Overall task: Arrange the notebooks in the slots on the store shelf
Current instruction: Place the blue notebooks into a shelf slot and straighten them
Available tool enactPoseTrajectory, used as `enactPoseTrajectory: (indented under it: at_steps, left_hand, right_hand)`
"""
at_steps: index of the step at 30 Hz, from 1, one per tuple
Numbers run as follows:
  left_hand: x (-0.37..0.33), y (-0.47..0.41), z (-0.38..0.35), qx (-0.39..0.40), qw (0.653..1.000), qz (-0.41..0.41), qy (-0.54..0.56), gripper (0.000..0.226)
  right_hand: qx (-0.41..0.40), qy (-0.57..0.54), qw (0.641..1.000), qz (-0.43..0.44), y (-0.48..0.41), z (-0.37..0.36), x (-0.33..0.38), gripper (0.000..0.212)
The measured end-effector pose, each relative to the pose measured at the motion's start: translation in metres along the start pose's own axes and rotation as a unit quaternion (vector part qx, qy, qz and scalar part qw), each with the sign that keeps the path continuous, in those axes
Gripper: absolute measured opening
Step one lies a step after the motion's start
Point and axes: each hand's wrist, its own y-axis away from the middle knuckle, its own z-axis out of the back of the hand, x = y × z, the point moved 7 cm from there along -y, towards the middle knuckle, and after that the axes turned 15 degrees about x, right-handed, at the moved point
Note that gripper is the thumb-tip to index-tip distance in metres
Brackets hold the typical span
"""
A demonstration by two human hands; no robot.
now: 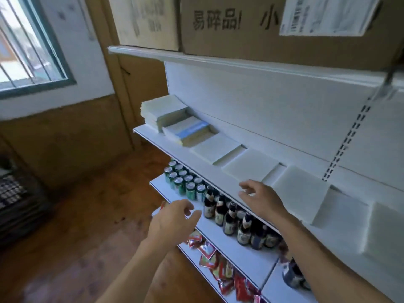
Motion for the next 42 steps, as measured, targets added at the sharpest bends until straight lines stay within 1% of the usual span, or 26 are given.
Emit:
enactPoseTrajectory:
  at_steps: [4, 9, 13, 17, 21, 24, 26, 28, 30, 33, 35, 36, 37, 39, 41, 42]
  left_hand:
    - [0.044, -0.058, 0.028, 0.004, 1.000, 0.006, -0.011, 0.034]
    - [0.095, -0.160, 0.077, -0.007, 1.000, 0.010, -0.028, 0.029]
    - [0.130, -0.225, 0.110, 0.015, 0.999, 0.000, -0.038, 0.027]
    - [0.148, -0.283, 0.131, 0.029, 0.999, -0.043, -0.018, 0.024]
    - [0.144, -0.345, 0.146, 0.043, 0.990, -0.136, 0.012, 0.023]
    - [0.135, -0.387, 0.159, 0.045, 0.973, -0.225, 0.014, 0.029]
    - [0.130, -0.413, 0.167, 0.045, 0.963, -0.264, -0.024, 0.039]
    - [0.128, -0.439, 0.169, 0.069, 0.950, -0.289, -0.098, 0.055]
    - [0.129, -0.460, 0.160, 0.104, 0.930, -0.309, -0.171, 0.063]
    - [0.126, -0.463, 0.140, 0.112, 0.893, -0.384, -0.205, 0.074]
    - [0.124, -0.456, 0.129, 0.128, 0.872, -0.435, -0.185, 0.077]
    - [0.122, -0.453, 0.127, 0.131, 0.868, -0.450, -0.165, 0.075]
    - [0.120, -0.452, 0.129, 0.133, 0.869, -0.452, -0.152, 0.076]
    - [0.124, -0.461, 0.138, 0.142, 0.884, -0.419, -0.151, 0.082]
    - [0.130, -0.475, 0.147, 0.132, 0.899, -0.378, -0.178, 0.085]
    - [0.131, -0.478, 0.148, 0.137, 0.899, -0.369, -0.193, 0.086]
  right_hand:
    - [0.007, -0.028, 1.000, 0.007, -0.082, -0.020, 0.033, 0.033]
    - [0.006, -0.074, 0.997, 0.004, -0.207, -0.044, 0.068, 0.031]
    - [0.003, -0.145, 0.989, -0.029, -0.285, -0.055, 0.086, 0.031]
    - [-0.031, -0.225, 0.971, -0.077, -0.330, -0.055, 0.089, 0.037]
    - [-0.088, -0.280, 0.949, -0.114, -0.360, -0.056, 0.084, 0.040]
    - [-0.125, -0.311, 0.931, -0.141, -0.375, -0.063, 0.083, 0.034]
    - [-0.154, -0.320, 0.921, -0.162, -0.383, -0.067, 0.084, 0.022]
    - [-0.184, -0.327, 0.907, -0.189, -0.392, -0.069, 0.084, 0.034]
    - [-0.193, -0.325, 0.900, -0.217, -0.401, -0.067, 0.086, 0.042]
    - [-0.217, -0.345, 0.882, -0.238, -0.407, -0.066, 0.088, 0.048]
    - [-0.245, -0.360, 0.864, -0.253, -0.404, -0.065, 0.085, 0.032]
    - [-0.261, -0.368, 0.855, -0.256, -0.400, -0.064, 0.083, 0.023]
    - [-0.276, -0.375, 0.847, -0.258, -0.394, -0.063, 0.082, 0.017]
    - [-0.290, -0.384, 0.837, -0.260, -0.392, -0.062, 0.082, 0.010]
    - [-0.291, -0.396, 0.832, -0.258, -0.394, -0.065, 0.086, 0.010]
    - [-0.291, -0.406, 0.827, -0.258, -0.395, -0.067, 0.088, 0.012]
